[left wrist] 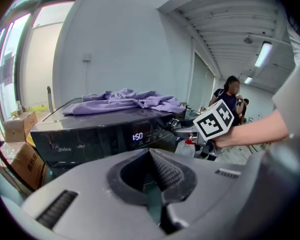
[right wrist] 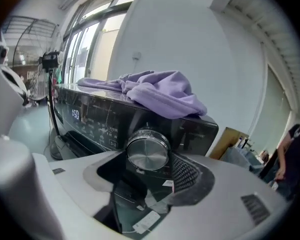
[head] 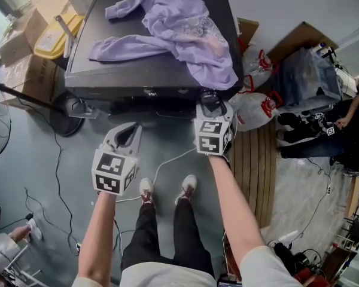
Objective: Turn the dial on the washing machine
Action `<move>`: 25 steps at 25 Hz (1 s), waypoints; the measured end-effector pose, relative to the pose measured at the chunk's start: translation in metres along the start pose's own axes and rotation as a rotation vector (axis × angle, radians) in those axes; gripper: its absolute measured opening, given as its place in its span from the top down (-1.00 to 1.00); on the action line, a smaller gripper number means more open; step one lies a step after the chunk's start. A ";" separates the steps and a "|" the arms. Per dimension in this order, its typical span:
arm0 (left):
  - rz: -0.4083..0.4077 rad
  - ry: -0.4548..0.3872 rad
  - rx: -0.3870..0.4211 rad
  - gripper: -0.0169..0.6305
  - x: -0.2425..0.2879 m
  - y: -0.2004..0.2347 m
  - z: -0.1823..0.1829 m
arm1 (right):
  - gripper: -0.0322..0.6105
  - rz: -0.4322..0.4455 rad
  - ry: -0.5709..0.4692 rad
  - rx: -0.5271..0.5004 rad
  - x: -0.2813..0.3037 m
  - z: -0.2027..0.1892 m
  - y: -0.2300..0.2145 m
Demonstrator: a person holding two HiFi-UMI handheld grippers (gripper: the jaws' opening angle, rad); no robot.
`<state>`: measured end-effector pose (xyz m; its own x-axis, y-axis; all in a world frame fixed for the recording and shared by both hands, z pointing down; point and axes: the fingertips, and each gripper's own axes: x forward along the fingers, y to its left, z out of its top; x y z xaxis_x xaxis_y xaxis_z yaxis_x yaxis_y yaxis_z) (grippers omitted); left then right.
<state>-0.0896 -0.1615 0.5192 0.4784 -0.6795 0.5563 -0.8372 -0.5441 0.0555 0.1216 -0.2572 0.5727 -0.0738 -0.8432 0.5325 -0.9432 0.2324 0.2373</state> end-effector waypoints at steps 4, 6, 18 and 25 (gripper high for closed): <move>0.003 -0.002 -0.006 0.91 -0.002 0.001 0.000 | -0.05 0.147 -0.013 0.316 -0.005 -0.005 0.000; 0.002 0.000 -0.006 0.91 -0.001 0.001 -0.001 | -0.10 0.236 -0.031 0.584 -0.009 -0.003 -0.004; -0.023 0.005 -0.027 0.91 0.005 -0.008 -0.005 | -0.13 0.316 -0.092 1.214 -0.003 -0.007 -0.025; -0.029 0.002 -0.073 0.91 0.006 -0.006 -0.006 | 0.04 0.319 -0.078 1.169 -0.002 0.001 -0.017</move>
<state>-0.0832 -0.1590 0.5271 0.5024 -0.6626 0.5555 -0.8401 -0.5260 0.1324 0.1376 -0.2601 0.5673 -0.3374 -0.8641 0.3734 -0.5994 -0.1087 -0.7931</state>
